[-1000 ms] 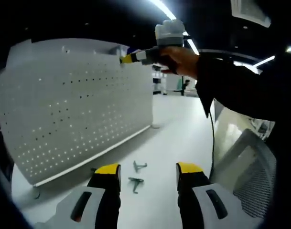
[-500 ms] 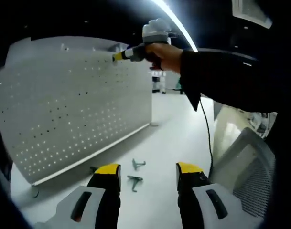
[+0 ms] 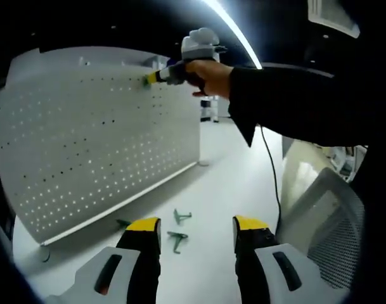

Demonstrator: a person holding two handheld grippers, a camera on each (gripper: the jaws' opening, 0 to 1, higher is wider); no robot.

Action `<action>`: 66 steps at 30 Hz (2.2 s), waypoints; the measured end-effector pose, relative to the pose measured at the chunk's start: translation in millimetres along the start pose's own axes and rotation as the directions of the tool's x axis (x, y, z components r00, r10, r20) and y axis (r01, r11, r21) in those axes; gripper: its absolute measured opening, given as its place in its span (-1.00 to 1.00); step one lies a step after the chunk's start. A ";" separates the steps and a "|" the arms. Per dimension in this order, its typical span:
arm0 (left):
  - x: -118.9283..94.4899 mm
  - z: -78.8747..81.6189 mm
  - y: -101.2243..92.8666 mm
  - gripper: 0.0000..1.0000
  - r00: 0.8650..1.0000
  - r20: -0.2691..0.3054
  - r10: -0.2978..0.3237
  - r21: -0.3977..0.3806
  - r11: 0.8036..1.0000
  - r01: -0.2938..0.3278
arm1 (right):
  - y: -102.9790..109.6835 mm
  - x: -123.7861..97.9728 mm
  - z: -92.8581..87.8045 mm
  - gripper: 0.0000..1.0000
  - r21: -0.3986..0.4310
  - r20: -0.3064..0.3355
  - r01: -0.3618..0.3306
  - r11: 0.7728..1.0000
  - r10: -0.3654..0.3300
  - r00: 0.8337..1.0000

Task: Insert the hook assembly into the mounting plate slot until the hook locks in place.

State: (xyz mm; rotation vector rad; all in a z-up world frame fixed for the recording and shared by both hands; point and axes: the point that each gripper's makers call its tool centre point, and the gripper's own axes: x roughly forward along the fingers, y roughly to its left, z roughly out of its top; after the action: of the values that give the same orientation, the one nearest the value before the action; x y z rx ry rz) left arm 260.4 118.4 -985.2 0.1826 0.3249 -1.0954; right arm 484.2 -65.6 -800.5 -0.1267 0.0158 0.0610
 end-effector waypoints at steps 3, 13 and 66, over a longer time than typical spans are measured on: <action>0.1 -0.3 -0.2 -0.07 1.000 -0.002 -0.001 0.000 1.000 0.001 | -0.1 2.7 -2.7 -0.98 0.000 -0.004 0.003 1.000 -0.003 1.000; 1.5 -2.7 0.2 -0.08 1.000 -0.011 -0.002 -0.003 1.000 0.002 | 0.4 6.5 -3.8 -0.97 -0.146 -0.012 0.040 0.988 -0.043 0.999; 3.7 -5.5 0.5 -0.09 1.000 -0.031 0.001 0.020 1.000 0.000 | 80.5 -118.3 -199.6 -0.80 -0.036 -0.344 -0.187 0.982 0.163 0.925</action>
State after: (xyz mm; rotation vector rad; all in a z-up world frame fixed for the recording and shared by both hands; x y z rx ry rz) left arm 261.5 117.2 -991.6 0.2171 0.3416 -1.0966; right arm 358.8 -18.3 -1006.3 -0.2027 0.3715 0.2188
